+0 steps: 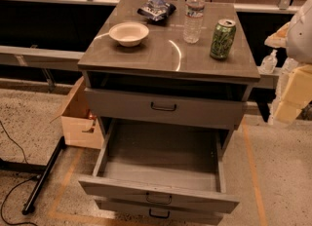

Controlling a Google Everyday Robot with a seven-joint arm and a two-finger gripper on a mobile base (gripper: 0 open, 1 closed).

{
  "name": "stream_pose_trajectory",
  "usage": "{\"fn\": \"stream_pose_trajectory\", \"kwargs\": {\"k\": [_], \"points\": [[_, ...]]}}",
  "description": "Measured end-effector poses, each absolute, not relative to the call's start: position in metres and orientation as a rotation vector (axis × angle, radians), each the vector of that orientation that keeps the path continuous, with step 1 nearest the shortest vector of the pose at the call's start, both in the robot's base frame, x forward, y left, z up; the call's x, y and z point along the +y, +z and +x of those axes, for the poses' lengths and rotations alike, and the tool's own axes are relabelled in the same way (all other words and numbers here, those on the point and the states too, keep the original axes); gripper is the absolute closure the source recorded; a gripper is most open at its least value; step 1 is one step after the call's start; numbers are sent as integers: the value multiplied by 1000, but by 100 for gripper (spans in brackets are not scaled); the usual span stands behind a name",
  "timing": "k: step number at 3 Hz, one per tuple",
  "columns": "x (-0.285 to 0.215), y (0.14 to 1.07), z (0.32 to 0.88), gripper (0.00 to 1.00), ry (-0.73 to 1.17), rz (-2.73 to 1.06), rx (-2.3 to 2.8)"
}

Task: Close middle drawer

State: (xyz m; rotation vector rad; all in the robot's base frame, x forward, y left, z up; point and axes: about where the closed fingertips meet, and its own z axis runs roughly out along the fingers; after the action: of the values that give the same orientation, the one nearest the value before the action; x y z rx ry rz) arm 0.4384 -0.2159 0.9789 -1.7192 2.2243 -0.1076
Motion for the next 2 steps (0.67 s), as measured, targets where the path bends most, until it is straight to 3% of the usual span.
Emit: {"fn": "stream_pose_trajectory", "kwargs": {"k": [1, 2], "points": [[-216, 979, 438, 0, -108, -1719, 2224], [-215, 981, 438, 15, -115, -1715, 2218]]}}
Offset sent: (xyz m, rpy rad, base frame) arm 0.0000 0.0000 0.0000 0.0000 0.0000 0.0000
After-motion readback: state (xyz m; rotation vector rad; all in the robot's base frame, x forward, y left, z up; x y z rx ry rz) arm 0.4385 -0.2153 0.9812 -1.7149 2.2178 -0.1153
